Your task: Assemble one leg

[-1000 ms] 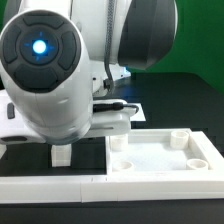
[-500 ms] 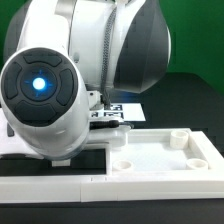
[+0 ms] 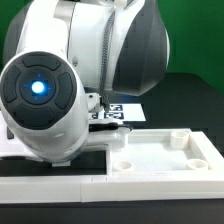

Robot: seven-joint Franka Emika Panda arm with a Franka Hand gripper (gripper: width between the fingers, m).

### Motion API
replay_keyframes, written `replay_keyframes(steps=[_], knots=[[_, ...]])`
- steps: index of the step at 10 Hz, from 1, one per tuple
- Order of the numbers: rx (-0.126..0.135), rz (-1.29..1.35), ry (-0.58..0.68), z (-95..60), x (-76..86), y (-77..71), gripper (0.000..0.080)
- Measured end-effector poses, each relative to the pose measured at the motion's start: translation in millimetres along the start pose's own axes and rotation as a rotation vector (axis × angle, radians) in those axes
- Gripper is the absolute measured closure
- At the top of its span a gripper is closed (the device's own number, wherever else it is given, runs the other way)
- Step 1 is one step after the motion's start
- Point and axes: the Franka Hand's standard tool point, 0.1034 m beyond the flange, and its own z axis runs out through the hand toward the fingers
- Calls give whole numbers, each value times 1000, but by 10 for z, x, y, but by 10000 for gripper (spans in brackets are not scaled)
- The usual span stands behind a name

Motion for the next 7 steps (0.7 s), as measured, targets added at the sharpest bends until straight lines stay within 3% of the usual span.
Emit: replay_keyframes(steps=[1, 2, 4, 5, 6, 7], knots=[[-2, -2, 7, -28, -1, -6, 521], [-12, -15, 43, -192, -46, -45, 521], [-20, -20, 114, -647, -293, -226, 520], [-23, -1, 229, -933, -374, -423, 520], [-24, 28, 316, -1139, -576, -680, 520], [-31, 42, 403, -1242, -712, -939, 520]])
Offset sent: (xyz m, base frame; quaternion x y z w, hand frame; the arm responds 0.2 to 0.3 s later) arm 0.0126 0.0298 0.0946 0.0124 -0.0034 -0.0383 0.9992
